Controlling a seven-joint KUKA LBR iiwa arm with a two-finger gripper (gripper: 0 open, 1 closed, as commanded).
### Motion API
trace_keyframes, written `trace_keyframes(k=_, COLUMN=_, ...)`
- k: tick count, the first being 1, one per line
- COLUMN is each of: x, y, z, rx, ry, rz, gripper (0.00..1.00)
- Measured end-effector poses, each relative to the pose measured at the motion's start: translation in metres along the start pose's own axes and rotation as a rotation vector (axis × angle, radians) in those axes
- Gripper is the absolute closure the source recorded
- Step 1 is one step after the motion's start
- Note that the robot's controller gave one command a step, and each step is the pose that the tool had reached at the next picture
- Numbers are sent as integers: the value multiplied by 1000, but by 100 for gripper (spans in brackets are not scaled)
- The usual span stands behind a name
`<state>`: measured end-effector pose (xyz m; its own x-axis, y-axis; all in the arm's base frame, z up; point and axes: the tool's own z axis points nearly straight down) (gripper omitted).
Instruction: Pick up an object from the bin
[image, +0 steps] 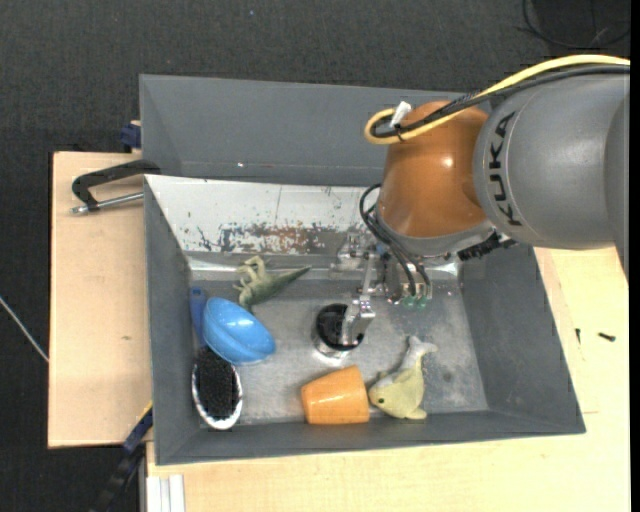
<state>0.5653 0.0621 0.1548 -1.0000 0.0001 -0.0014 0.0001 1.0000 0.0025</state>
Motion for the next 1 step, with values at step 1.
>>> trace_keyframes(k=1, x=-1, y=-17, z=80, rx=1, ry=-4, rz=-227, gripper=0)
